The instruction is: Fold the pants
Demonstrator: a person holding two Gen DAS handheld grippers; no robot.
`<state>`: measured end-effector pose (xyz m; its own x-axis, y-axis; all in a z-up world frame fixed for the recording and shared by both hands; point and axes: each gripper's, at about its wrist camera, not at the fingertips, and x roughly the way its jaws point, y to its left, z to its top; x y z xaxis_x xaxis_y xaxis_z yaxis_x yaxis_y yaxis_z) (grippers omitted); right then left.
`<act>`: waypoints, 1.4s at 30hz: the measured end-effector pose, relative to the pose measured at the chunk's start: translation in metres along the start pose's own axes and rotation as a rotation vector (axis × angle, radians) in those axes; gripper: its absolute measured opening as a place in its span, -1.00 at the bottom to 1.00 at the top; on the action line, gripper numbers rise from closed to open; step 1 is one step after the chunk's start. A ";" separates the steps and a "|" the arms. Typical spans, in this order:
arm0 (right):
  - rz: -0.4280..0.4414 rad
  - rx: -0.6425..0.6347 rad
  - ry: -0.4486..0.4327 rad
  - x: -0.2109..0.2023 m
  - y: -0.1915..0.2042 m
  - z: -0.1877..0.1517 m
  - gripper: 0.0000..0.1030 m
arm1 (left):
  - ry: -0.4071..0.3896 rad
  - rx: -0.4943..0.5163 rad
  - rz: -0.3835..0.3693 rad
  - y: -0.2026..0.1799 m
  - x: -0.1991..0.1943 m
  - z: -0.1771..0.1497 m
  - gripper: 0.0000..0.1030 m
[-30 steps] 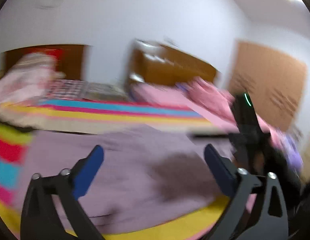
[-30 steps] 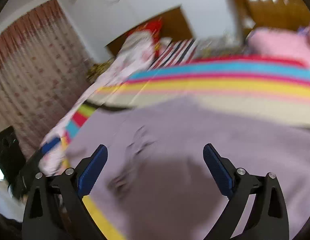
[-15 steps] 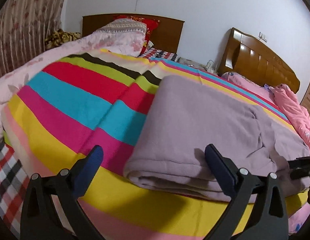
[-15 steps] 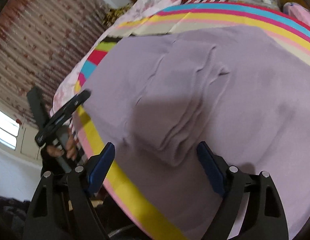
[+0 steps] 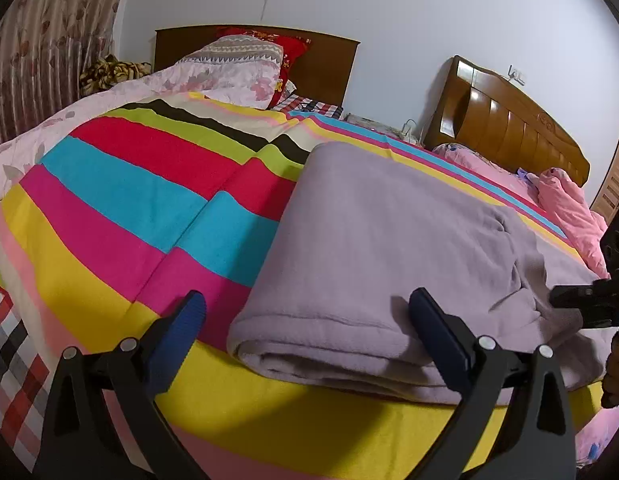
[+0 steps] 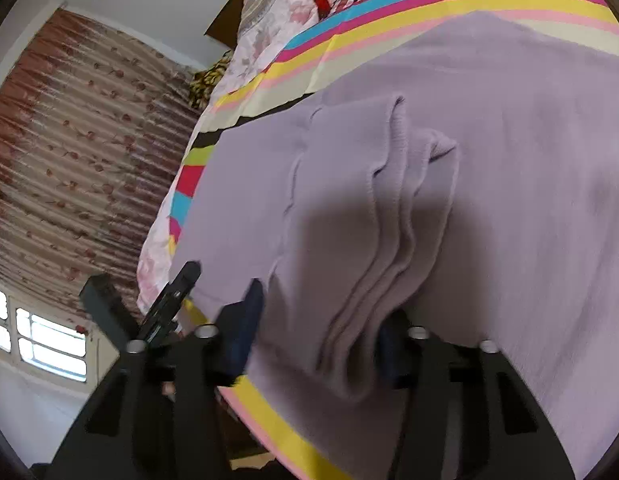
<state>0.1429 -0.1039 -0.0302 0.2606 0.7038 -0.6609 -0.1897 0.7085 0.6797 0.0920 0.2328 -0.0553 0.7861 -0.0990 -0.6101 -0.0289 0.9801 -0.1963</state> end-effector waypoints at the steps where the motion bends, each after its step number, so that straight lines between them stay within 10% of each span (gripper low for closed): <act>1: -0.010 -0.014 -0.003 0.002 0.002 -0.001 -0.24 | -0.001 0.002 -0.003 0.000 0.000 0.000 0.96; 4: -0.028 -0.057 -0.021 0.006 0.006 -0.005 -0.66 | -0.002 0.001 -0.010 0.002 0.001 0.001 0.96; 21: -0.060 -0.130 -0.093 -0.014 0.000 -0.031 -0.73 | 0.027 0.085 0.071 -0.012 0.002 0.006 0.97; 24: -0.107 -0.195 -0.068 -0.011 0.007 -0.029 -0.58 | 0.020 0.096 0.117 -0.012 -0.001 0.009 0.96; 27: -0.176 -0.221 -0.083 -0.025 0.011 -0.027 0.18 | -0.061 0.091 0.154 -0.015 -0.027 0.022 0.96; 32: -0.297 -0.444 -0.224 -0.052 0.049 -0.025 0.19 | -0.084 0.109 -0.021 -0.037 -0.043 0.046 0.96; 42: -0.378 -0.636 -0.072 0.015 0.060 -0.042 0.20 | 0.163 0.213 -0.048 -0.062 0.026 0.024 0.95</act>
<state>0.0960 -0.0488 -0.0127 0.4745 0.4161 -0.7757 -0.5803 0.8105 0.0798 0.1295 0.1732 -0.0407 0.6733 -0.1555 -0.7228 0.1501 0.9860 -0.0723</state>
